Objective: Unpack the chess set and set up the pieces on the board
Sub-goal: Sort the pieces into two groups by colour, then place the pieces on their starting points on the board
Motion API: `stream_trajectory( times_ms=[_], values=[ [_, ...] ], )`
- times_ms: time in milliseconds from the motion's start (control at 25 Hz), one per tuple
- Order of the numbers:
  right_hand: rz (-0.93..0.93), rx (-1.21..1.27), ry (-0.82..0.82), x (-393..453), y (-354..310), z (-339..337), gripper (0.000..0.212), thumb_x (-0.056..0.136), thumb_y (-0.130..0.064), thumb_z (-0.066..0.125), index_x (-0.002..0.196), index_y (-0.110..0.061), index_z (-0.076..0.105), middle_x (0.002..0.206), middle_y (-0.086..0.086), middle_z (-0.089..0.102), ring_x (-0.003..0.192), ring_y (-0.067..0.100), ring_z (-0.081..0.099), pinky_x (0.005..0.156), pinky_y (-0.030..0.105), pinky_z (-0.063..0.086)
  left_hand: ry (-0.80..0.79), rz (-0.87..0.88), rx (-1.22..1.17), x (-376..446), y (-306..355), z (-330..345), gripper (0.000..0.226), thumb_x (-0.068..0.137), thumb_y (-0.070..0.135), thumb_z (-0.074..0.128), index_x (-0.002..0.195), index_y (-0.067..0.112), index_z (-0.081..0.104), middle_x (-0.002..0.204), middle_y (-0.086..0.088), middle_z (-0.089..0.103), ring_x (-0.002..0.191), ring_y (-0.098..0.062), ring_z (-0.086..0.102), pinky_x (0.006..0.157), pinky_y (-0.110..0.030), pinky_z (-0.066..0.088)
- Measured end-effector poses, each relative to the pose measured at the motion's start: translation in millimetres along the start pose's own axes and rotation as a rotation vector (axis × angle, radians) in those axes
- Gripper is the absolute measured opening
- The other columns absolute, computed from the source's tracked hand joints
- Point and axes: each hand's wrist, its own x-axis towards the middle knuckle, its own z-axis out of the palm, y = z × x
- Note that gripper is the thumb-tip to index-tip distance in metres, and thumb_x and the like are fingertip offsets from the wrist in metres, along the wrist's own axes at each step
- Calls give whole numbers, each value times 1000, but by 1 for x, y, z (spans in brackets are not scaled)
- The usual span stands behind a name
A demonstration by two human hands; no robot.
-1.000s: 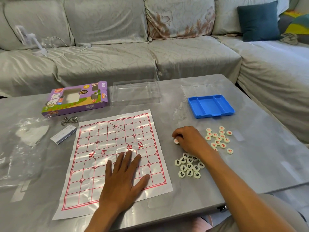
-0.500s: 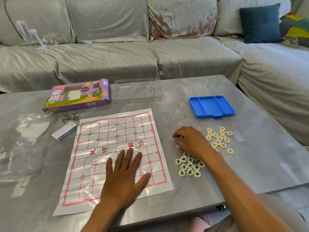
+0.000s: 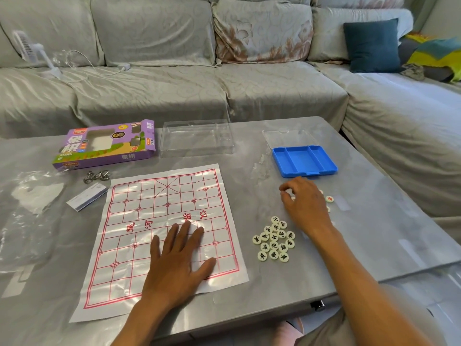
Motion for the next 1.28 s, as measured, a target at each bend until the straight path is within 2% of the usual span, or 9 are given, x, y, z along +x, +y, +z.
stream_trajectory(
  times_ms=[120, 240, 360, 480, 680, 800, 960, 1040, 1280],
  values=[
    [-155, -6, -219, -48, -41, 1, 25, 97, -26, 49, 117, -22, 63, 120, -3, 61, 108, 17, 52, 94, 32, 43, -145, -24, -248, 6, -5, -18, 77, 58, 75, 23, 130, 48, 22, 154, 21, 3, 147, -15, -3, 116, -44, -16],
    [-442, 3, -423, -102, -82, 14, 39, 99, -28, 43, 138, -22, 47, 144, -1, 47, 127, 22, 44, 105, 38, 34, -301, 0, -156, 11, -9, -22, 76, 59, 71, 40, 129, 57, 14, 159, 12, -10, 146, -17, -14, 114, -49, -15],
    [-455, -42, -487, -128, -81, 29, 48, 101, -33, 37, 147, -19, 32, 155, 2, 29, 139, 22, 31, 113, 39, 26, -424, 70, -41, 15, -13, -26, 84, 71, 67, 53, 140, 56, 6, 158, 7, -20, 145, -20, -20, 114, -53, -13],
    [-530, -180, -410, -148, -68, 41, 47, 97, -41, 35, 137, -20, 49, 145, 0, 46, 131, 17, 47, 106, 37, 39, -413, 110, -24, 10, -17, -41, 83, 80, 65, 58, 146, 47, 10, 159, 7, -16, 146, -19, -15, 116, -48, -4],
    [-462, -234, -235, -158, -57, 46, 44, 90, -44, 40, 123, -25, 64, 127, -8, 63, 113, 9, 62, 97, 30, 41, -92, 68, -29, -40, -24, -40, 90, 67, 90, 15, 141, 43, 32, 159, 10, 13, 147, -16, 8, 115, -37, 0],
    [-547, -208, -117, -156, -50, 43, 32, 83, -33, 58, 111, -24, 70, 118, -7, 68, 108, 12, 64, 99, 30, 40, -73, 78, -54, -66, -38, -28, 97, 65, 89, -4, 143, 43, 29, 159, 11, 13, 147, -15, 8, 114, -37, -4],
    [-168, -42, 50, -152, -30, 17, 23, 84, -18, 62, 107, -19, 66, 108, -3, 65, 94, 18, 57, 79, 31, 49, -23, 93, -52, -69, -41, -20, 90, 73, 87, 2, 144, 42, 32, 158, 10, 18, 146, -17, 14, 115, -40, 1],
    [-2, -69, -34, -148, -14, 11, 27, 89, -21, 58, 116, -20, 61, 115, -3, 56, 98, 18, 52, 81, 29, 44, 0, 87, -52, -69, -41, -15, 86, 76, 85, 6, 141, 39, 39, 155, 7, 27, 144, -19, 22, 116, -45, 11],
    [88, -45, -68, -141, -7, 22, 11, 89, -27, 60, 99, -22, 61, 100, -6, 50, 87, 10, 40, 73, 26, 38, 14, 84, -59, -70, -40, -9, 83, 79, 83, 9, 140, 37, 40, 155, 5, 29, 144, -20, 23, 116, -48, 13]
  ],
)
